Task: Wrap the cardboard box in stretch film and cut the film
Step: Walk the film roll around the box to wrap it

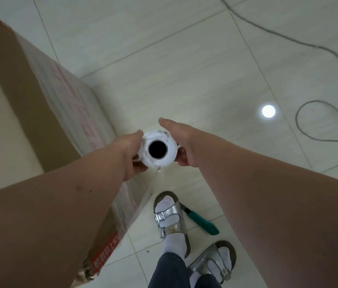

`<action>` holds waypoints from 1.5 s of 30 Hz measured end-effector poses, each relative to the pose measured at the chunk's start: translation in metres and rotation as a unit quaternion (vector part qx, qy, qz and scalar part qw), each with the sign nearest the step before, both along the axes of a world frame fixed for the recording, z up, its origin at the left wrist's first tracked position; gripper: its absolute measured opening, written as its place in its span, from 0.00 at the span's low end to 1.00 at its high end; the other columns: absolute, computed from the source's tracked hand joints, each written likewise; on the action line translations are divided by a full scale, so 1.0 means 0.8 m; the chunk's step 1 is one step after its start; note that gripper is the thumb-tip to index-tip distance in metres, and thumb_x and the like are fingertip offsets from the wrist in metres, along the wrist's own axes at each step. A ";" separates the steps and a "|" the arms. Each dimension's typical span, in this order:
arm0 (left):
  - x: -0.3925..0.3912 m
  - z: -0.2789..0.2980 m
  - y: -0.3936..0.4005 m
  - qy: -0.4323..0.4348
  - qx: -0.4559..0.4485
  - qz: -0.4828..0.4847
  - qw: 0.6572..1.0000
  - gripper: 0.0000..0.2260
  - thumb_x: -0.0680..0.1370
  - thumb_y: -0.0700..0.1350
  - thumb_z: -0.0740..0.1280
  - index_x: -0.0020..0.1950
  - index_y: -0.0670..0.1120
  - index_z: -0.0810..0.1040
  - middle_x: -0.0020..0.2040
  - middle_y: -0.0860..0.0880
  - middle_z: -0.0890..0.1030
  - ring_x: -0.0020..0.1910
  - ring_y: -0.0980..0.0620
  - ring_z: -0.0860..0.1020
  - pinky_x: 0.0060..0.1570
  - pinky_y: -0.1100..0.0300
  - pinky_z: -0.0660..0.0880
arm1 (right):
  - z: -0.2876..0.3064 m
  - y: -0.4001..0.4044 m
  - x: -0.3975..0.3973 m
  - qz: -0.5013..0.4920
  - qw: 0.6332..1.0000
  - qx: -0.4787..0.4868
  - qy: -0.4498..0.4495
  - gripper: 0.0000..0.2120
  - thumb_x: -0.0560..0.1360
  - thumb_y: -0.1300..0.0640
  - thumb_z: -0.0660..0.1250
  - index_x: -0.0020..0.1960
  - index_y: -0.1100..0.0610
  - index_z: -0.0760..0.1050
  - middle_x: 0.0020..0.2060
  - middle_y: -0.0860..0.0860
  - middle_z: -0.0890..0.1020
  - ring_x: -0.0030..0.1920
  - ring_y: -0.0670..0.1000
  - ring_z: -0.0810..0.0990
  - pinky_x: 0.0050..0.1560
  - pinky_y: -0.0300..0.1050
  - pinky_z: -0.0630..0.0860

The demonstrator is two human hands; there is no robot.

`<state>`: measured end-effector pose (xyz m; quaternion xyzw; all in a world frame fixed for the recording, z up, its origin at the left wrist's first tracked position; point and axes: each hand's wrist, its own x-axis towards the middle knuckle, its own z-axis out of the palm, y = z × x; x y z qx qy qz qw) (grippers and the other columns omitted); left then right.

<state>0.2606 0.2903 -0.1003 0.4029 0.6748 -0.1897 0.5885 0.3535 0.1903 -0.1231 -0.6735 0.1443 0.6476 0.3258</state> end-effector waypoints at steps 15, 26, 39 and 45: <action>0.073 0.024 0.087 -0.027 0.080 -0.103 0.991 0.13 0.77 0.53 0.67 0.50 0.43 0.78 0.52 0.43 0.82 0.52 0.43 0.81 0.58 0.48 0.77 | 0.018 0.099 0.043 0.034 0.999 -0.032 0.025 0.13 0.69 0.51 0.57 0.45 0.57 0.75 0.42 0.55 0.79 0.38 0.55 0.75 0.38 0.44 0.72; 0.074 0.010 0.100 -0.019 -0.062 0.054 0.996 0.20 0.83 0.50 0.57 0.70 0.39 0.69 0.64 0.45 0.76 0.48 0.57 0.82 0.52 0.64 0.78 | -0.006 0.138 0.075 0.139 0.990 -0.001 0.035 0.26 0.69 0.32 0.68 0.48 0.55 0.79 0.45 0.51 0.84 0.49 0.51 0.81 0.51 0.44 0.77; 0.091 -0.018 0.119 0.007 0.054 0.179 0.982 0.13 0.78 0.52 0.65 0.53 0.43 0.79 0.51 0.44 0.83 0.47 0.45 0.81 0.52 0.51 0.78 | -0.010 0.157 0.126 0.189 0.979 -0.006 0.080 0.16 0.66 0.48 0.63 0.48 0.57 0.74 0.44 0.54 0.76 0.41 0.55 0.75 0.42 0.47 0.72; 0.077 -0.022 0.094 0.024 -0.123 0.313 0.942 0.18 0.79 0.48 0.59 0.62 0.38 0.75 0.55 0.39 0.82 0.50 0.40 0.82 0.50 0.46 0.79 | -0.006 0.175 0.128 0.274 0.960 -0.031 0.038 0.15 0.75 0.47 0.63 0.55 0.57 0.71 0.49 0.57 0.78 0.53 0.58 0.80 0.54 0.49 0.78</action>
